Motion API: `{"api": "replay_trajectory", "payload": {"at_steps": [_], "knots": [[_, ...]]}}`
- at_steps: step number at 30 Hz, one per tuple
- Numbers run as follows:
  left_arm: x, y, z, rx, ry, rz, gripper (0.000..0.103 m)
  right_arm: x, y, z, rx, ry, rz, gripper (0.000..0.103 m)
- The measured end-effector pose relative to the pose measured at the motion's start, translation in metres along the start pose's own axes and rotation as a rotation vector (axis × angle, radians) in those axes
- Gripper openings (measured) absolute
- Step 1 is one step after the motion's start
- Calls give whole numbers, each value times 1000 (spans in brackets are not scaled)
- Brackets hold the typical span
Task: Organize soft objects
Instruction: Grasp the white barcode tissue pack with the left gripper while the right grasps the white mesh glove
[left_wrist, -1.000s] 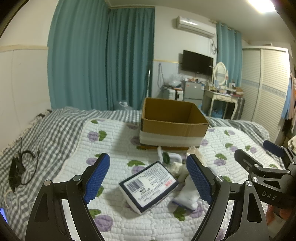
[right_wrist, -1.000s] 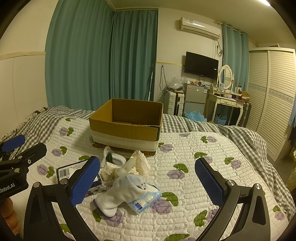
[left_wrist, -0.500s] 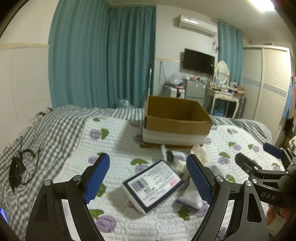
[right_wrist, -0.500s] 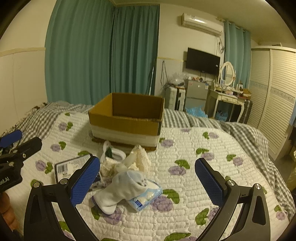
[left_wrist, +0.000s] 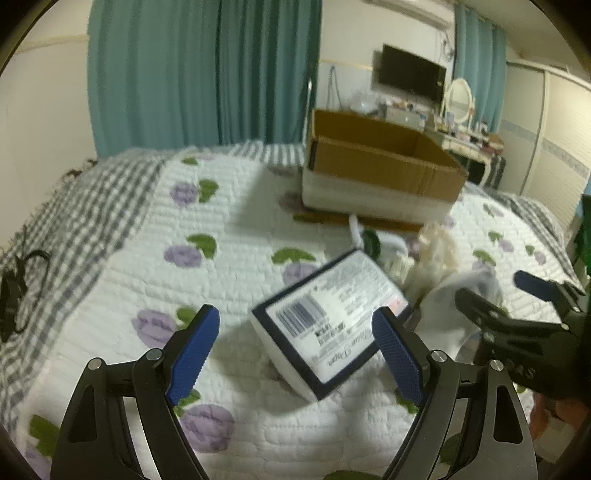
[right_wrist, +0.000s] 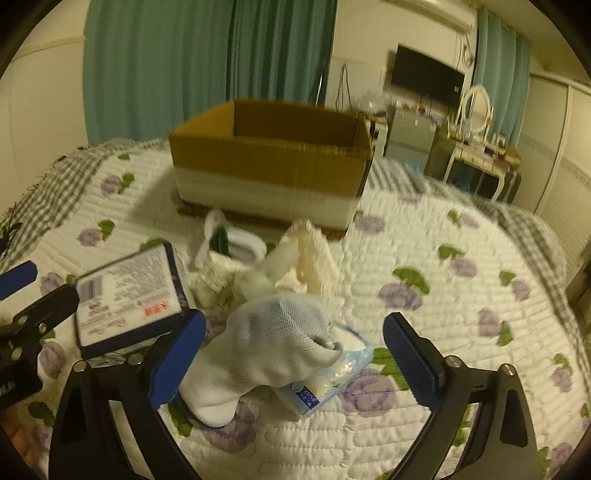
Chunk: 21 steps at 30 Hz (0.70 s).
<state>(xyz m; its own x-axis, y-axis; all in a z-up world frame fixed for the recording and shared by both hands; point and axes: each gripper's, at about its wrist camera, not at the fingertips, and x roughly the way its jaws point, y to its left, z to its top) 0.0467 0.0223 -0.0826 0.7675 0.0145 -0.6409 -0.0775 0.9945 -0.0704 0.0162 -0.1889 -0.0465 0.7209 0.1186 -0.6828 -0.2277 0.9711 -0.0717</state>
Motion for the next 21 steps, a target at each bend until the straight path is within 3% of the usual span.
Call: {"api": "replay_trajectory", "payload": {"at_steps": [2, 3, 7, 11, 16, 21], "knots": [[9, -3, -5, -3, 37, -38, 86, 13, -2, -2, 13, 47, 17, 76], [13, -5, -8, 3, 56, -51, 86, 16, -2, -3, 17, 65, 27, 63], [28, -15, -17, 41, 116, -52, 86, 15, -10, -2, 54, 73, 61, 52], [42, -20, -21, 58, 126, -7, 86, 9, -12, 0, 67, 66, 71, 50], [56, -16, -18, 49, 102, -4, 86, 6, -12, 1, 70, 71, 87, 50], [65, -20, -20, 96, 94, 5, 78, 4, -12, 0, 71, 65, 98, 50]]}}
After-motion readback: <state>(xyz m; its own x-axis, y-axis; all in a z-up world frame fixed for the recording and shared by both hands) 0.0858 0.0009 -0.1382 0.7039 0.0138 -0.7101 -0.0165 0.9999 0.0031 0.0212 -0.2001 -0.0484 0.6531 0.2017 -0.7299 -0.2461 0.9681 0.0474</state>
